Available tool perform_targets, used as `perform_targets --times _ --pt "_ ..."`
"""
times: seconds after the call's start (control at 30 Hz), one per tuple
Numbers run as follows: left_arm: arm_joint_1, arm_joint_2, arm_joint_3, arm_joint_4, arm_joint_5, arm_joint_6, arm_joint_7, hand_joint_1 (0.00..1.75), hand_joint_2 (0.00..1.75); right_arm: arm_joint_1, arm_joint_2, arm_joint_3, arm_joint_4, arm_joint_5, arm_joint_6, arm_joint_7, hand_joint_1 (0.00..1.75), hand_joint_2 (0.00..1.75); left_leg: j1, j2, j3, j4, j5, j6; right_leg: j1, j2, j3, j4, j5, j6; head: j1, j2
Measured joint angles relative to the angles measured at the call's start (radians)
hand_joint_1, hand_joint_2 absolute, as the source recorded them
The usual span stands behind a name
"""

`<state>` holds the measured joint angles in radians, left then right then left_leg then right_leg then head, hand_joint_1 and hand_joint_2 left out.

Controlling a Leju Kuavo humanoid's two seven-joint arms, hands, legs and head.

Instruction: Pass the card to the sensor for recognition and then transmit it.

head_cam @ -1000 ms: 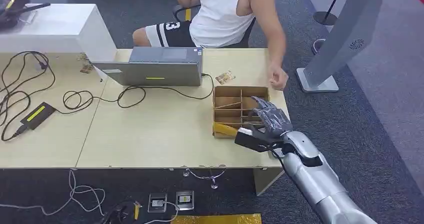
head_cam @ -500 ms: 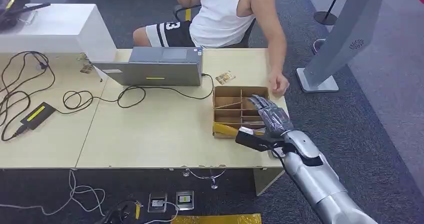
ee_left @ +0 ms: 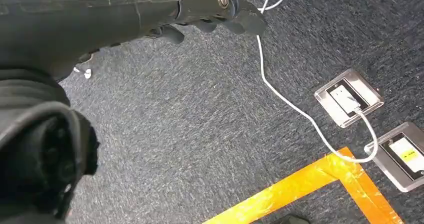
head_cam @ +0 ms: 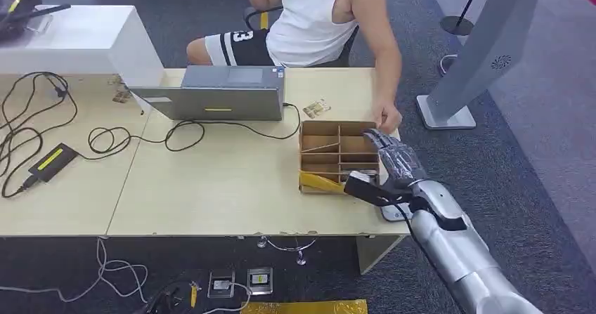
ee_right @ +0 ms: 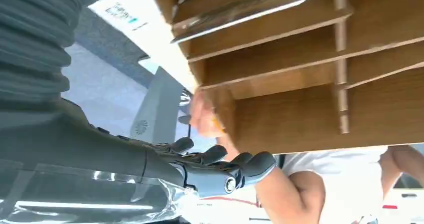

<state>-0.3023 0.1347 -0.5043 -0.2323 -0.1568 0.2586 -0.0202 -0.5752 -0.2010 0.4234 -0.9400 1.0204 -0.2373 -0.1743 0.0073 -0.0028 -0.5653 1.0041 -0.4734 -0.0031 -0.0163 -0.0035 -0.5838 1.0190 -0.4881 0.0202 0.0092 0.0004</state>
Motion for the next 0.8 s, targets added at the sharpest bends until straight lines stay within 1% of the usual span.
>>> perform_targets --times 0.27,0.67,0.8 --pt "0.000 0.000 0.000 0.000 0.000 0.000 0.000 0.00 0.00 -0.002 -0.016 -0.007 0.000 -0.001 0.002 0.000 0.00 1.75 0.000 0.000 0.000 0.000 0.000 0.000 0.000 0.000 0.000 0.000 0.000 0.000 0.000 0.000" --pt "-0.001 0.000 0.000 0.000 -0.008 0.001 0.000 0.00 0.00 -0.001 -0.015 -0.013 0.004 0.002 0.001 0.000 0.00 1.75 0.000 0.001 0.000 0.000 0.000 0.000 0.000 0.000 0.000 0.000 0.000 0.000 0.000 0.000" --pt "-0.001 -0.001 0.000 0.000 -0.011 -0.001 0.000 0.00 0.00 0.000 -0.012 -0.010 0.006 0.010 0.005 -0.014 0.00 1.75 0.000 0.000 0.000 0.000 0.000 0.000 0.000 0.000 0.000 0.000 0.000 0.000 0.000 0.000"
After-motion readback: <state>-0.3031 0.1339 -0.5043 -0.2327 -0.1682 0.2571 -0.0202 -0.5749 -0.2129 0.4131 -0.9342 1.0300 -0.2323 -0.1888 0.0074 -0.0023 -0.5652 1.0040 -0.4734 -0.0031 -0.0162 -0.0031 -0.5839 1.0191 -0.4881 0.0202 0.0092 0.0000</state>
